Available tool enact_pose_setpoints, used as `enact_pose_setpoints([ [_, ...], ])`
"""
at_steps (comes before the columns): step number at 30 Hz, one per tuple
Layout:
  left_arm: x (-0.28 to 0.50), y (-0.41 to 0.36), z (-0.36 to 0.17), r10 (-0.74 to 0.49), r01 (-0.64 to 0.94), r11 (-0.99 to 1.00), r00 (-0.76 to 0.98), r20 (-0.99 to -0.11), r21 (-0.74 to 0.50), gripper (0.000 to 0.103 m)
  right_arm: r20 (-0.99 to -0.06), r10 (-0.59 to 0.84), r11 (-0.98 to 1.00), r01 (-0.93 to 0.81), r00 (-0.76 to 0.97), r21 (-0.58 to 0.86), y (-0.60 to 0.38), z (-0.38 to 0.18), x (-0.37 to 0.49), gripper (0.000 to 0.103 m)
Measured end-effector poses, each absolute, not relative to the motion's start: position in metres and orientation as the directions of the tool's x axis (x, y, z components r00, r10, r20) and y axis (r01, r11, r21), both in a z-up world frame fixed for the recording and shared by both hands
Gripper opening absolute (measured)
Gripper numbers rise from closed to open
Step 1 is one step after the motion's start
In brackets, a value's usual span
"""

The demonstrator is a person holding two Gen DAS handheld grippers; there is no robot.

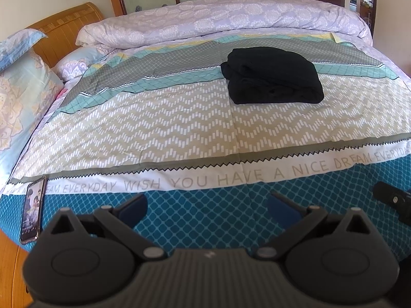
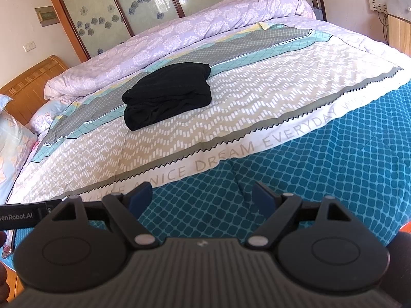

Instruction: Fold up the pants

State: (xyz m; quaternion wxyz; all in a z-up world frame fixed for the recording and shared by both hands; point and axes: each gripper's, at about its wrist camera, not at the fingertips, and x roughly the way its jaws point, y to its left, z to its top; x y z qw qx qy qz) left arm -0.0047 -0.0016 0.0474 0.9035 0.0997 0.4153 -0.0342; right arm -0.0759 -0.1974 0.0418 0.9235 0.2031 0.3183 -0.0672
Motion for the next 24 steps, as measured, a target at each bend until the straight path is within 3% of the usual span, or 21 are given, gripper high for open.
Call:
enact_pose_setpoints([
  [24, -0.0034, 0.0002, 0.0454, 0.010, 0.149, 0.979, 0.639, -0.770, 0.136, 0.103, -0.620, 0.005, 0.915, 0.247, 0.785, 0.320, -0.1933, 0.0420, -0.0737, 0.087],
])
